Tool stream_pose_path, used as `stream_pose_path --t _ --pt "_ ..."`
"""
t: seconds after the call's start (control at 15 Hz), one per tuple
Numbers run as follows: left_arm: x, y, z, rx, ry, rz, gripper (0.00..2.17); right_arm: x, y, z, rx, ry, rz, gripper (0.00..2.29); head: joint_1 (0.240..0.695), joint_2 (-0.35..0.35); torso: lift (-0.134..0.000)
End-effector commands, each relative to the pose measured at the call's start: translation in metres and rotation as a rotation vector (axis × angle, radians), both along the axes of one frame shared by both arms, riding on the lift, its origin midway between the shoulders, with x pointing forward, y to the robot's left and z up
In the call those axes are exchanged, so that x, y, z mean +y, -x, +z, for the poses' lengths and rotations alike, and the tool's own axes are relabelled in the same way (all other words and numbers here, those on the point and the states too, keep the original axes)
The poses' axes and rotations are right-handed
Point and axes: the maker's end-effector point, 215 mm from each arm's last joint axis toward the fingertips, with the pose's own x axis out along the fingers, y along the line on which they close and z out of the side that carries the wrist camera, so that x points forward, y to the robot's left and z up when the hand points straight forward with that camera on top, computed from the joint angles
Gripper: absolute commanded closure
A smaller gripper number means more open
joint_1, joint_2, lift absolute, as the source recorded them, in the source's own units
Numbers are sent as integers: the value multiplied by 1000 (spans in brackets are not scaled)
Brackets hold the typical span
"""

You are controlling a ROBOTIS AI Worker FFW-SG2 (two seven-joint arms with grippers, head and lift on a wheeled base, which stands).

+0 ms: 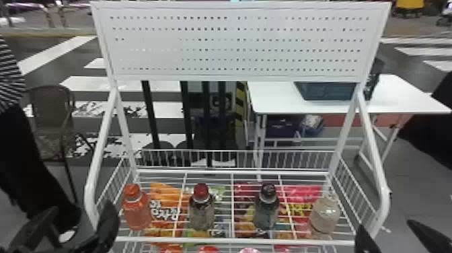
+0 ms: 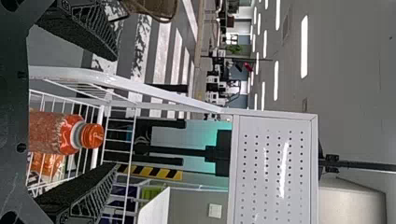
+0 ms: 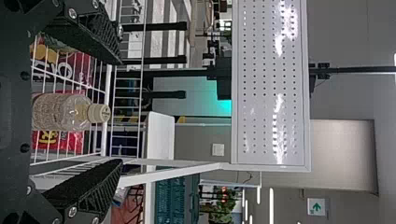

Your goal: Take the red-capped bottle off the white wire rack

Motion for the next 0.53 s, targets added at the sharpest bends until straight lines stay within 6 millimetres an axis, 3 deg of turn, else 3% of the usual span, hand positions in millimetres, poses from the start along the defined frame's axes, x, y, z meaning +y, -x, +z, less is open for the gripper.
stream_pose_path --t 0.0,0.47 --pt "-1 0 0 0 -1 -1 83 0 1 0 -2 0 -1 144 499 0 0" --pt "-2 0 0 0 -8 -2 83 -1 1 -1 -2 1 1 144 499 0 0"
